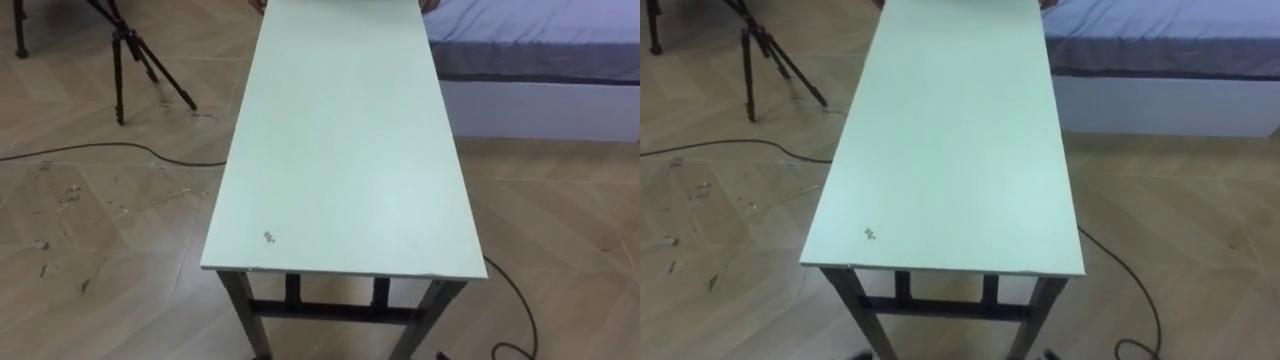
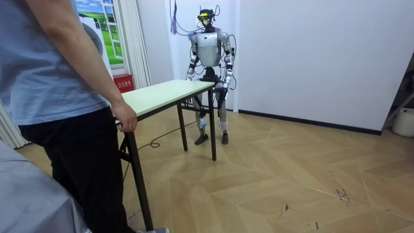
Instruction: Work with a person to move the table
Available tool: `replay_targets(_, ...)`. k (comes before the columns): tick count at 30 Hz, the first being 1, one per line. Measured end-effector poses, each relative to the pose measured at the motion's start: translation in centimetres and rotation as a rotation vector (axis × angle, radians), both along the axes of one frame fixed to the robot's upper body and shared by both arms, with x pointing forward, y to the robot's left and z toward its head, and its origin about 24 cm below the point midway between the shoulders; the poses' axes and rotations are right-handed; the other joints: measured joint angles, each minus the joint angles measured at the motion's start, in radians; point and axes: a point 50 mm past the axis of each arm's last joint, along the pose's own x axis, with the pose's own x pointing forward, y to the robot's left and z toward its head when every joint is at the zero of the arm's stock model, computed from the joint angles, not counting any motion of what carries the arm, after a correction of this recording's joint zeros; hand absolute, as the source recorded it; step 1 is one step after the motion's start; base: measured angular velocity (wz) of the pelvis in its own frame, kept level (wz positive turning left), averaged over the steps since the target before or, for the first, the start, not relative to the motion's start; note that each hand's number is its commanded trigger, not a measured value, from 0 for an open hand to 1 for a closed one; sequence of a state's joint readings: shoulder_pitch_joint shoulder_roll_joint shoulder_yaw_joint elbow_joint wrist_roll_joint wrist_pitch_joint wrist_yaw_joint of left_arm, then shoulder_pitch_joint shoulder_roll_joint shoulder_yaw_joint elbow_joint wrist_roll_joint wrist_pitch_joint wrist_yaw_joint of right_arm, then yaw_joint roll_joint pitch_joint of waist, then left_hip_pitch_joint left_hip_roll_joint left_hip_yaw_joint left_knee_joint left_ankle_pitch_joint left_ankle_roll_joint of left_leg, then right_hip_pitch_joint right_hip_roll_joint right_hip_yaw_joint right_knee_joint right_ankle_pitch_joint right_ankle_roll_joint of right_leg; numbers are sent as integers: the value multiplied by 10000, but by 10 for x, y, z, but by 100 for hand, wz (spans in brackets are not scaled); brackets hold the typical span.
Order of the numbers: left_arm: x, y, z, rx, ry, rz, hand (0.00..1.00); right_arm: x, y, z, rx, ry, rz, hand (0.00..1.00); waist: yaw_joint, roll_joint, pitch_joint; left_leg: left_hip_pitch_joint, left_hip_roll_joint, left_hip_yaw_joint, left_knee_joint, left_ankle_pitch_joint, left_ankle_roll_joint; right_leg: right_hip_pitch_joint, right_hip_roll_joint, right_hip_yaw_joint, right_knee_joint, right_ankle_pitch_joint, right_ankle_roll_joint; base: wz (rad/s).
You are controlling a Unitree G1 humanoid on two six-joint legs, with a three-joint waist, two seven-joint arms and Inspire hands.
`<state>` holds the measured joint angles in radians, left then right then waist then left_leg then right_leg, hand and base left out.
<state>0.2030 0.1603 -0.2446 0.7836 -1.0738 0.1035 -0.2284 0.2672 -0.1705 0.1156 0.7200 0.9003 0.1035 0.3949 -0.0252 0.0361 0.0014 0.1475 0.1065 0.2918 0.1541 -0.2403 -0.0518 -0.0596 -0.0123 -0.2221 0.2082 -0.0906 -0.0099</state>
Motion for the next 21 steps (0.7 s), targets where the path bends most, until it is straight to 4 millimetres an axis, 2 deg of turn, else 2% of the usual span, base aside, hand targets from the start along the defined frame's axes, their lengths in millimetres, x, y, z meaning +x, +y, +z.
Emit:
replay_targets(5, 9, -15, 11, -661, -814, -683, 0, 17, 28, 13, 1463, -1042, 275, 0, -40, -55, -9, -79, -8, 13, 5, 0, 0, -101, -21, 19, 55, 6, -7, 0)
replay_targets(9, 27, -25, 27, -1143, -1834, -785, 0, 32, 44, 29, 2268, -2048, 580, 0, -68, -126, -6, -131, -2, 9, 71, 0, 0, -135, -36, 18, 119, 6, -9, 0)
replay_targets(12, 37, -34, 37, -1379, -2452, -1106, 0, 38, 51, 35, 2581, -2499, 859, 0, -103, -135, 1, -132, -5, 10, 71, 0, 0, -133, -37, 22, 118, 6, -8, 0)
replay_targets(17, 40, -43, 43, -1587, -2734, -1533, 0, 46, 60, 39, 2852, -2687, 1139, 0, -281, -174, 28, -138, -4, 9, 71, 0, 0, -134, -41, 12, 111, 5, -8, 0)
replay_targets(21, 46, -45, 52, -1694, -3183, -1705, 0, 52, 61, 46, 3121, -3025, 994, 0, -274, -235, 85, -156, -3, 11, 70, 0, 1, -162, -41, 13, 122, 6, -9, 0)
